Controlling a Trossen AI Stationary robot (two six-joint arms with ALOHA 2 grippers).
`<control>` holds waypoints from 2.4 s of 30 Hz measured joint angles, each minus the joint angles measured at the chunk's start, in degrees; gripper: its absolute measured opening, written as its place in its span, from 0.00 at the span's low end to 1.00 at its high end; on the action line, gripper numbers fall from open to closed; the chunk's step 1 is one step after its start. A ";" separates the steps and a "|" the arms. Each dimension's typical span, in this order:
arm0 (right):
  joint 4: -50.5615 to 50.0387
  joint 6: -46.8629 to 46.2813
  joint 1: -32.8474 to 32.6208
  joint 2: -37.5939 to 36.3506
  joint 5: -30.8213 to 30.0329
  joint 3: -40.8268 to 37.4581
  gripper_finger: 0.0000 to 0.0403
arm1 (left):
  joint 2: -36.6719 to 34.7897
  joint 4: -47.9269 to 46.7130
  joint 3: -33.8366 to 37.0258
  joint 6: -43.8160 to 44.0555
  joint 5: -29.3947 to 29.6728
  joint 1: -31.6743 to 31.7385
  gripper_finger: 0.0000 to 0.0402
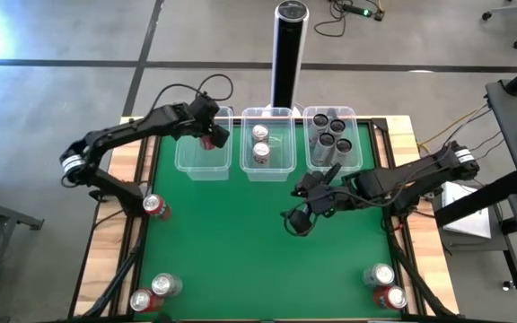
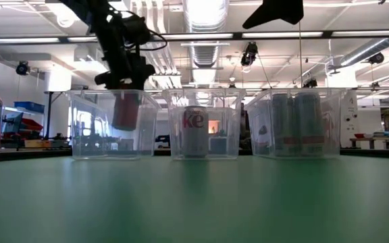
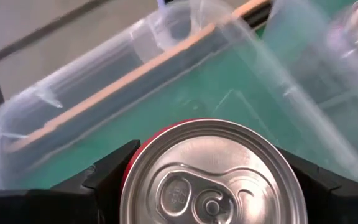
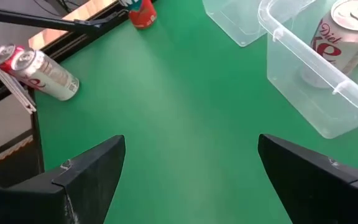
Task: Sort soda cans
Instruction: Put the top middle orange soda can into the top left transparent bin
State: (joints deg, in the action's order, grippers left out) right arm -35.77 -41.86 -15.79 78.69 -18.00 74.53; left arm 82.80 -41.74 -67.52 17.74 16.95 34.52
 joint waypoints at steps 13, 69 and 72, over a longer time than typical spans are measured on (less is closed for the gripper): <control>0.03 -4.12 -1.95 0.11 -0.61 0.17 0.90 | 1.40 12.30 9.27 -0.30 -2.03 6.29 0.68; 0.04 -4.79 -1.05 0.14 -5.64 0.17 0.90 | 11.06 19.20 6.38 -6.12 -6.22 4.88 0.78; 0.04 -4.77 -1.05 0.14 -5.64 0.17 0.90 | 11.00 19.22 6.38 -7.83 -5.98 4.90 0.84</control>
State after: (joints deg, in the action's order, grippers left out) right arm -35.73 -46.63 -16.84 78.83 -23.64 74.70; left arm 93.80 -22.52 -61.14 9.91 10.96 39.42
